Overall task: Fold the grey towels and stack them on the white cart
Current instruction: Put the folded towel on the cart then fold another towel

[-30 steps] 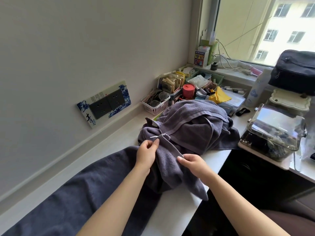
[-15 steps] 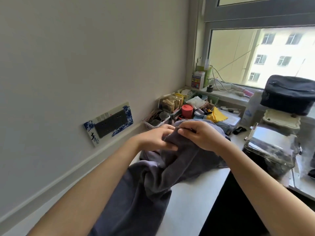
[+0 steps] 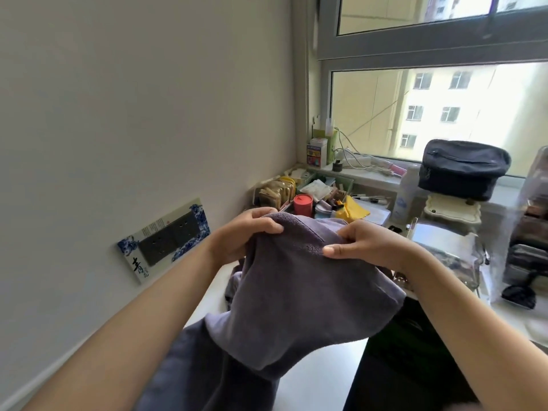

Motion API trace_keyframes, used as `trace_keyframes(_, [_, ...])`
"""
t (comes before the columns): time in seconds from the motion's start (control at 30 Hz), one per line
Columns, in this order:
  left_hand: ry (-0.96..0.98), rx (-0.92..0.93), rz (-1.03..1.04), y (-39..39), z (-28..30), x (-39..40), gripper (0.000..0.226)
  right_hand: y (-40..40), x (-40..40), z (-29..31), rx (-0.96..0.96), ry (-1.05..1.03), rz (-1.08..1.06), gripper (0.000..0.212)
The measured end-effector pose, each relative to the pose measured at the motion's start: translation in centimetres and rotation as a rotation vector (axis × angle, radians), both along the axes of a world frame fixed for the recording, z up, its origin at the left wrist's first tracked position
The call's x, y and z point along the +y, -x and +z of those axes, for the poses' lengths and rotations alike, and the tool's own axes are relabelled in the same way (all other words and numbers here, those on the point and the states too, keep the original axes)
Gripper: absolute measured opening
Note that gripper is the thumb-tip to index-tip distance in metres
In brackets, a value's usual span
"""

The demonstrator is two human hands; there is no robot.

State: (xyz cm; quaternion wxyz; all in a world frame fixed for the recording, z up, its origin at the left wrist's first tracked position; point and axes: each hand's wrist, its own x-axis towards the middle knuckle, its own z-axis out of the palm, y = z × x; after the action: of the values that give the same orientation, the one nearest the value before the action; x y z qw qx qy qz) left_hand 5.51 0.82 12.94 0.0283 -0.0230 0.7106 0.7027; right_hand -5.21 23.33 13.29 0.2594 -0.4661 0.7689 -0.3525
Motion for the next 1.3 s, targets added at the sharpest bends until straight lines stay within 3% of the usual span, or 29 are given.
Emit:
trace_keyframes(0.13, [0.049, 0.023, 0.001, -0.2, 1.1, -1.5, 0.026, 2.6, -0.3, -1.3, -0.121, 0.112, -0.06, 0.041])
trace_keyframes(0.23, [0.163, -0.024, 0.025, -0.1, 2.1, -2.8, 0.009, 4.1, -1.5, -1.5, 0.009, 0.12, -0.119, 0.033])
trace_keyframes(0.33, [0.512, -0.12, 0.057, 1.7, 4.2, -4.5, 0.031, 5.8, -2.6, 0.0, 0.093, 0.122, -0.111, 0.033])
trace_keyframes(0.43, [0.962, -0.289, 0.059, 3.6, 7.4, -6.0, 0.017, 8.3, -2.7, 1.7, 0.017, 0.074, -0.095, 0.04])
trace_keyframes(0.5, [1.064, -0.387, 0.087, 5.4, 9.2, -6.8, 0.013, 10.4, -2.5, 2.7, -0.071, -0.001, -0.021, 0.058])
trace_keyframes(0.57, [1.103, -0.433, 0.134, 7.3, 10.4, -7.6, 0.014, 12.0, -2.4, 3.5, -0.093, -0.059, 0.035, 0.068])
trace_keyframes(0.67, [1.11, -0.4, 0.205, 10.8, 11.6, -8.8, 0.033, 14.2, -1.9, 4.3, -0.173, 0.067, 0.011, 0.049])
trace_keyframes(0.8, [1.014, -0.059, 0.382, 16.5, 12.9, -8.6, 0.042, 18.8, -0.8, 5.4, -0.401, 0.401, -0.199, 0.076])
trace_keyframes(0.83, [1.001, 0.027, 0.462, 18.0, 13.0, -8.3, 0.043, 19.7, -0.9, 5.5, -0.369, 0.413, -0.297, 0.079])
trace_keyframes(0.9, [1.17, 0.093, 0.568, 20.8, 12.7, -7.7, 0.045, 20.8, -1.7, 5.2, -0.236, 0.343, -0.446, 0.062])
trace_keyframes(0.97, [1.403, 0.059, 0.575, 23.5, 11.4, -7.2, 0.047, 21.7, -2.7, 4.1, -0.09, 0.287, -0.562, 0.046])
trace_keyframes(1.03, [1.512, 0.046, 0.589, 25.4, 9.4, -7.0, 0.044, 22.6, -3.3, 2.7, 0.025, 0.25, -0.586, 0.041])
trace_keyframes(1.13, [1.438, -0.001, 0.637, 26.5, 6.8, -7.0, 0.038, 23.5, -3.6, 0.8, 0.088, 0.207, -0.58, 0.039])
trace_keyframes(1.3, [1.153, -0.122, 0.69, 25.1, 4.3, -7.9, 0.025, 22.3, -4.5, -1.0, -0.009, 0.206, -0.539, 0.039])
